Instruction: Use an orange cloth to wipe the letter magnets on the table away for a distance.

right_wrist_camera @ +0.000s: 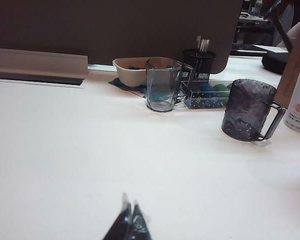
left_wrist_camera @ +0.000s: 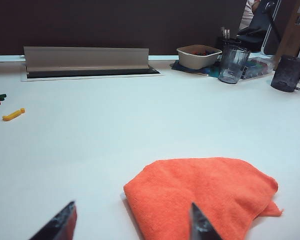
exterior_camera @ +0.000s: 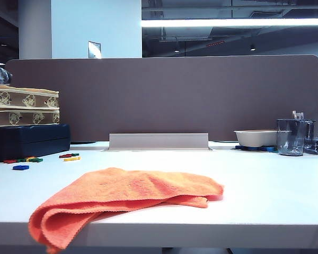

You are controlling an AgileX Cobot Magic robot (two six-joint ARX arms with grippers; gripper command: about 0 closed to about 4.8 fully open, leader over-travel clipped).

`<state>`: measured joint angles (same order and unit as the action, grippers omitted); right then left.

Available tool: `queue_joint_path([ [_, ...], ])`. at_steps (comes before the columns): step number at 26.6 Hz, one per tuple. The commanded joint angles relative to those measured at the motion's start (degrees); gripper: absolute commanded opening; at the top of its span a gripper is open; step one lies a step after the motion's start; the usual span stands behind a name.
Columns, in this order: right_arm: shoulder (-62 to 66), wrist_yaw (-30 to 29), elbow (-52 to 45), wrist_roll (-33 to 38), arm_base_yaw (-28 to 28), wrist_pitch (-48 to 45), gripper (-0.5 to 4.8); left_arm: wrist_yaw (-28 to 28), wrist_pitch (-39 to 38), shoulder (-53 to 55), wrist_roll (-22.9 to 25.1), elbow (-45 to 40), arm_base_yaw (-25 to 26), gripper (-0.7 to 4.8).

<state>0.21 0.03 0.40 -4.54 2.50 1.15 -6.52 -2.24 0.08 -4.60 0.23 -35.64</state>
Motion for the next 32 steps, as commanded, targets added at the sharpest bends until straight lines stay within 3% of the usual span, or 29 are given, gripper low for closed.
queue_joint_path([
  [1,-0.22,0.20,-0.44,0.07,0.00,-0.74,-0.05,0.09,0.57,0.02,-0.15,0.07,0.02,2.78],
  [7,-0.22,0.22,-0.44,0.07,0.00,-0.76,-0.05,-2.32,0.87,0.02,1.29,0.07,0.04,2.57],
  [16,-0.22,0.20,-0.44,0.07,0.00,-0.74,-0.05,-2.34,1.73,0.02,1.31,0.07,0.07,0.64],
  [21,-0.22,0.20,-0.44,0.07,0.00,-0.74,-0.05,-2.29,2.14,0.02,1.25,0.07,0.92,0.48],
  [24,-0.22,0.20,-0.44,0.07,0.00,-0.74,-0.05,-0.81,2.62,0.02,1.20,0.13,4.39,0.12],
  [27,-0.22,0.22,-0.44,0.07,0.00,-0.74,-0.05,0.46,2.78,0.02,1.18,0.15,8.28,0.12],
  [32,-0.22,0.22,-0.44,0.07,0.00,-0.74,-0.05,6.91,2.78,0.02,1.16,0.15,17.88,-0.06],
])
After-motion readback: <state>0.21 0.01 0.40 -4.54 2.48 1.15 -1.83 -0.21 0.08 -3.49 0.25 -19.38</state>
